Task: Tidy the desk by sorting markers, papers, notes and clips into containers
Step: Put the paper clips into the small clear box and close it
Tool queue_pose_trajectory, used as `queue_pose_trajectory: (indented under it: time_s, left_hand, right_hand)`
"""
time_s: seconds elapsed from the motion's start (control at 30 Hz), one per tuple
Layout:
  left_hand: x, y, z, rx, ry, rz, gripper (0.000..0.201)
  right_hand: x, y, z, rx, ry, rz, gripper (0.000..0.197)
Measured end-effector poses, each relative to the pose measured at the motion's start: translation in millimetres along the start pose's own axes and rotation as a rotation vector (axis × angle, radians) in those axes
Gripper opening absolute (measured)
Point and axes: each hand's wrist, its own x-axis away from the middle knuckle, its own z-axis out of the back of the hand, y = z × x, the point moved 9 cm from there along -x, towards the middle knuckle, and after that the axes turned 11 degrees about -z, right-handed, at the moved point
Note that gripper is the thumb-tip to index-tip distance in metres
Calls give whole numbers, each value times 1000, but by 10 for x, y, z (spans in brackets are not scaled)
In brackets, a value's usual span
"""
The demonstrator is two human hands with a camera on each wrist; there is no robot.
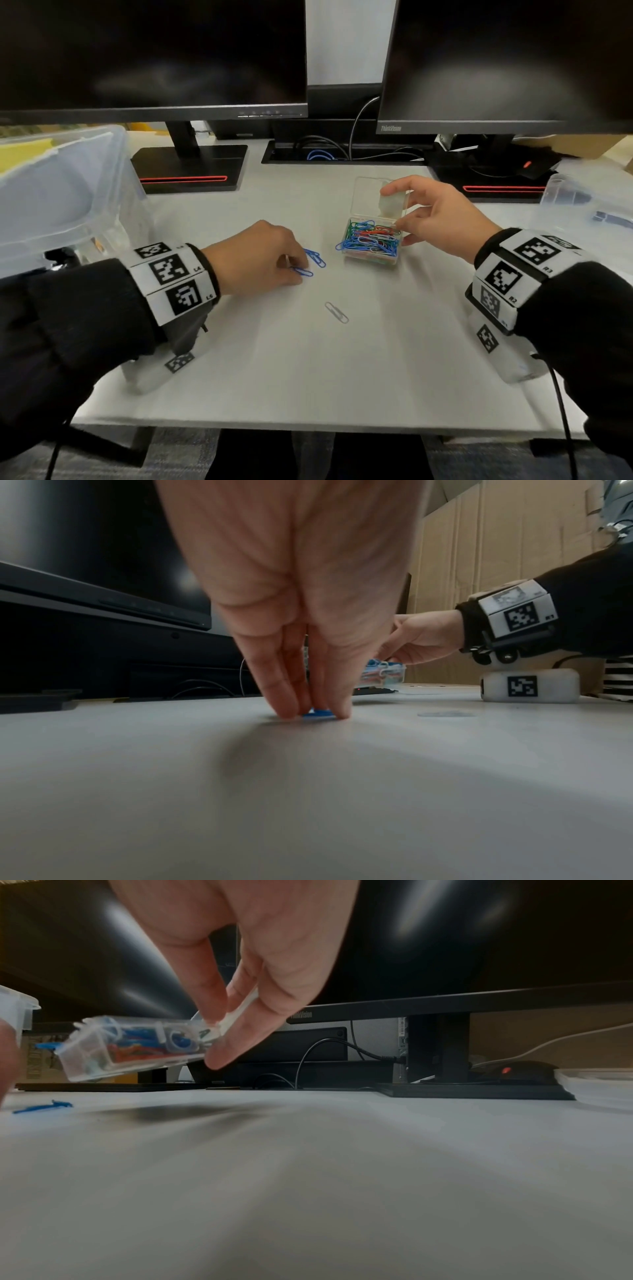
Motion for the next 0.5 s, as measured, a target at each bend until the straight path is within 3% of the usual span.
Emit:
queue_pose_trajectory:
  time_s: [0.17, 0.33, 0.5]
  left_hand:
    - [-29, -22, 44, 96, 61, 14, 15]
    - [-187, -51, 16, 68, -3, 33, 45]
    - [-280, 26, 12, 150, 2, -28, 18]
  right_hand:
    - [4, -2, 1, 7, 6, -4, 43]
    - [-4, 10, -1, 8, 11, -13, 43]
    - [1, 14, 6, 20, 20, -12, 43]
